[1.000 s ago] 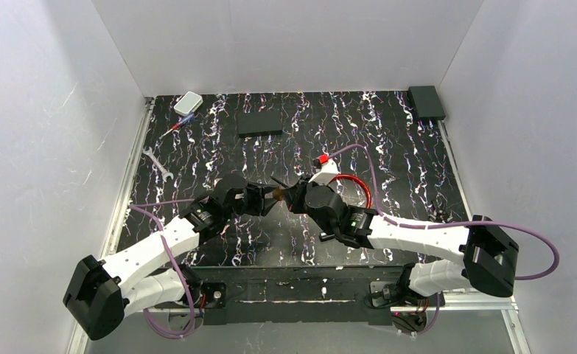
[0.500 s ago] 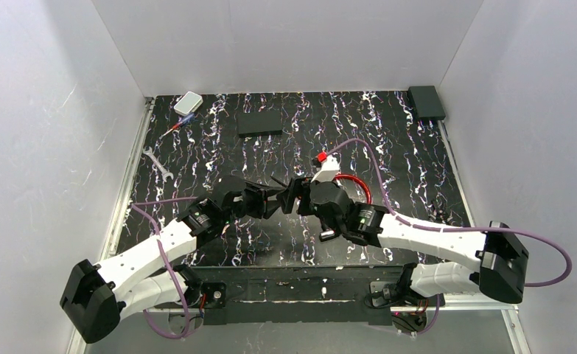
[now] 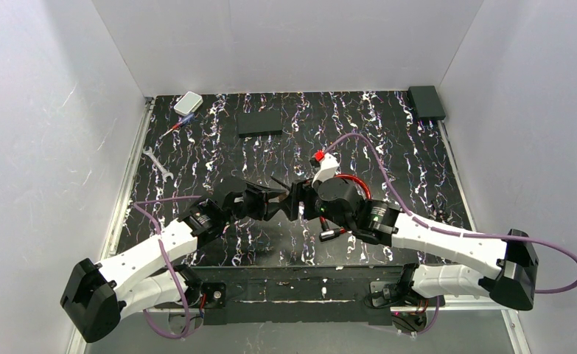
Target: Unlock with the key
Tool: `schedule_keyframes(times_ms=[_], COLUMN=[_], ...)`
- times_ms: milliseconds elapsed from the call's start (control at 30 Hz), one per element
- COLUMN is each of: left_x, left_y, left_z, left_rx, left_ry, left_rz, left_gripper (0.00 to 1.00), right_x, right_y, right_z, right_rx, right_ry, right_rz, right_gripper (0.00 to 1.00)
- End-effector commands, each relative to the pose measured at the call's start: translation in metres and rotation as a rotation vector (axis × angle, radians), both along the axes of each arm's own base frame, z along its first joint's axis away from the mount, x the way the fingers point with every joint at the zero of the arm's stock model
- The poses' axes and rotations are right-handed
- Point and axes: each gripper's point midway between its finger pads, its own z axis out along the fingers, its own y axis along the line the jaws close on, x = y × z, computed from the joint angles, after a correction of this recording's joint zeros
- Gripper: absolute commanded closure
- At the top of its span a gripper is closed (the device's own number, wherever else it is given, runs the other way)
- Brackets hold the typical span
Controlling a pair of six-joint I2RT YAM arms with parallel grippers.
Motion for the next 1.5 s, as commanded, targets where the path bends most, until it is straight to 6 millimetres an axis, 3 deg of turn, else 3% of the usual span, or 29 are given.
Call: schedule_keyframes(times_ms=[0, 333, 667, 833, 1033, 1467], left_x=[-0.001, 0.000, 0.001, 0.001, 0.000, 0.000], left_y=[-0.003, -0.011, -0.009, -0.008, -0.009, -0.010], left_z=[0.002, 0.002, 0.007, 0.006, 0.007, 0.015], left_rx=[0.004, -0.010, -0.018, -0.017, -0.019, -0.023], left_ry=[-0.024, -0.027, -0.042, -0.043, -0.043, -0.059], left_rz=[-0.023, -0.055, -0.048, -0.045, -0.050, -0.060], left_gripper=[1.00, 1.00, 1.00, 1.00, 1.00, 1.00], right_x=[-0.003, 0.000, 0.003, 0.004, 0.006, 0.008], right_y=[-0.005, 0.001, -0.007, -0.005, -0.004, 0.001], right_z=[0.012, 0.010, 0.001, -0.001, 0.000, -0.009], right_rx=[0.009, -0.016, -0.054, -0.050, -0.043, -0.038], right_ry=[-0.021, -0.028, -0.024, -0.022, -0.026, -0.018], right_rz=[0.013, 0.021, -0.008, -0.009, -0.027, -0.032], right_gripper=[0.25, 0.57, 0.60, 0.70, 0.72, 0.98])
